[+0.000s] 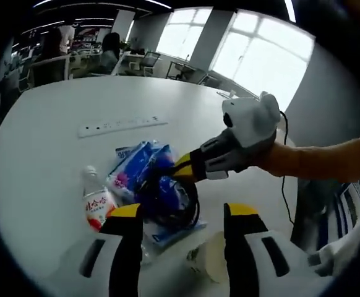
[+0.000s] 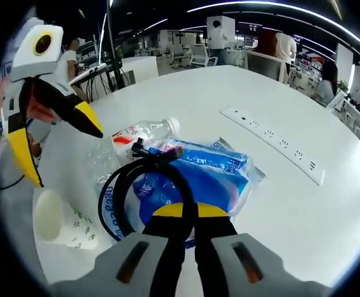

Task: Arrange the tabletop items into an orderly group along one side of the table until the central work area is clear of visible clutter.

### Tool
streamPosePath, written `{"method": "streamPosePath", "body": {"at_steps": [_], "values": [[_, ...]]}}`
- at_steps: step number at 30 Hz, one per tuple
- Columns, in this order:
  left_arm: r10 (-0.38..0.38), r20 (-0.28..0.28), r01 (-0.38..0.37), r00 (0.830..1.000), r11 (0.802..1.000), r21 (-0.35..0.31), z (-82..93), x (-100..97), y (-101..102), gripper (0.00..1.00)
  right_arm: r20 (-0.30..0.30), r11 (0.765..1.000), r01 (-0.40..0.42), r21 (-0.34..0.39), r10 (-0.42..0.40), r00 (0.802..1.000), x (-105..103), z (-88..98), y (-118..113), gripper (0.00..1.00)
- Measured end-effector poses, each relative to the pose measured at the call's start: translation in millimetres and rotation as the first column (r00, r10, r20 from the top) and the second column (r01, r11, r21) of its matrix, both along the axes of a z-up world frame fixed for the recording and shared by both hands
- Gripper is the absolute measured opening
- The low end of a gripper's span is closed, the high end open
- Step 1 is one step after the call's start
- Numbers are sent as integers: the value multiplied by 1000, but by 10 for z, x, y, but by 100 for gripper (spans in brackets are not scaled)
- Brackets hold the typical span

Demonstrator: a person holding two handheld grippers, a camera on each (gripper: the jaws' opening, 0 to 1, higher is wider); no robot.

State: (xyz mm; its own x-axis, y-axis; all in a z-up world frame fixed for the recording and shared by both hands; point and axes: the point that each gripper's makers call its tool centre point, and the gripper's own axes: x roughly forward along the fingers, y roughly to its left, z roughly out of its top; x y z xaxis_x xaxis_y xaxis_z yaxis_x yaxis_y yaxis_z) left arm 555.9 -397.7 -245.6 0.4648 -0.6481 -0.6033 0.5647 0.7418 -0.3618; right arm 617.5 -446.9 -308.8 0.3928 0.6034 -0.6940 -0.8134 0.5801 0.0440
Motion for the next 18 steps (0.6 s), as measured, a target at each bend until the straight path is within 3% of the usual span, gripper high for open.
{"method": "streamPosePath", "body": {"at_steps": [7,18], "values": [[44,-39,-43,998,999,23,-113,99,-44,49,8,1000,1,16,-1,1000,-8,7,-1,1],[60,-43,-56,997,994,90,-268,162,-99,46,15,999,11,44,-12,1000,-35,29,-36,1]]}}
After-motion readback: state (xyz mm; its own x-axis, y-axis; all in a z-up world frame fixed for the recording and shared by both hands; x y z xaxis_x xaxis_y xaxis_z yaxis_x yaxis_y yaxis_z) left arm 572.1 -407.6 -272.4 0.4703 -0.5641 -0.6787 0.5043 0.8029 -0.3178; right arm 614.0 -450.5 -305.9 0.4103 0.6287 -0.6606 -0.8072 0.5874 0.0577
